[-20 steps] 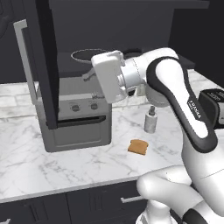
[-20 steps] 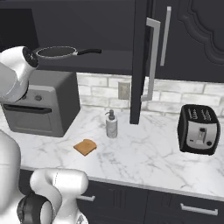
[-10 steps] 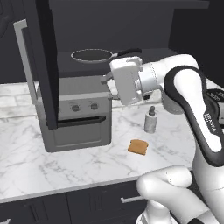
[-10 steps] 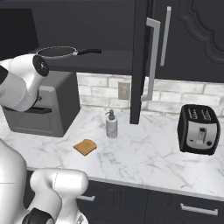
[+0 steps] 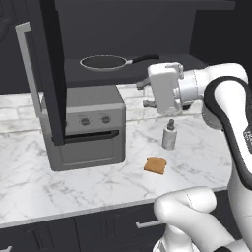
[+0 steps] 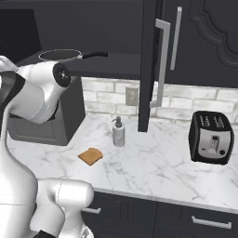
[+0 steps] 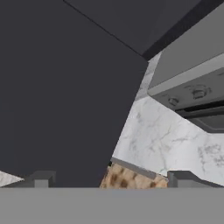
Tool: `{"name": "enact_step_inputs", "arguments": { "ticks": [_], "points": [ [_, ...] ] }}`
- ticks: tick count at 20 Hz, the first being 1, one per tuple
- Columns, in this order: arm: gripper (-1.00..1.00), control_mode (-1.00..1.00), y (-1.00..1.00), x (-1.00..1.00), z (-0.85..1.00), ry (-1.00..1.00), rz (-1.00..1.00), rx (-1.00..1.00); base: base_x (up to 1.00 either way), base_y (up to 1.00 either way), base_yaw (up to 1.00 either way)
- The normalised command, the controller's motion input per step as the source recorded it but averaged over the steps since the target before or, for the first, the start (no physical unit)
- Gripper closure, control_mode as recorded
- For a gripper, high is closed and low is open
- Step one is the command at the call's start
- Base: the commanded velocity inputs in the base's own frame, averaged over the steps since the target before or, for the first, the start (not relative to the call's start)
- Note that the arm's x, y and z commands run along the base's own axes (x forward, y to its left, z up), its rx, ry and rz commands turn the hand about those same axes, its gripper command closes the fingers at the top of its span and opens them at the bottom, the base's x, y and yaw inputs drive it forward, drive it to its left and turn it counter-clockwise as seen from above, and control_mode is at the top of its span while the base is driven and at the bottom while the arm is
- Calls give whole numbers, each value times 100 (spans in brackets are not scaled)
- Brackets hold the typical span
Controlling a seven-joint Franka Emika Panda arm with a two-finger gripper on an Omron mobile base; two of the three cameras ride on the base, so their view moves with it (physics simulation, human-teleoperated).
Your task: Pick the pan from the cabinet and place it on the stove. Then turn on the stove burner for the pan.
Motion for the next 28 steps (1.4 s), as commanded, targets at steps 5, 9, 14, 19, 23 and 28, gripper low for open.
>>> {"name": "enact_step_inputs", "arguments": {
  "ticks": [5,9,14,19,23,28],
  "points": [
    [-100,-100,-36,48,0,0,-27,0,0,0,0],
    [-100,-100,-14,47,0,0,-31,0,0,0,0],
    [-100,-100,-19,50,0,0,-25,0,0,0,0],
    [-100,-100,-42,53,0,0,-18,2,0,0,0],
    [-100,-100,-39,52,0,0,-17,1,0,0,0],
    [-100,-100,-23,48,3,0,-17,0,0,0,0]
  ]
}}
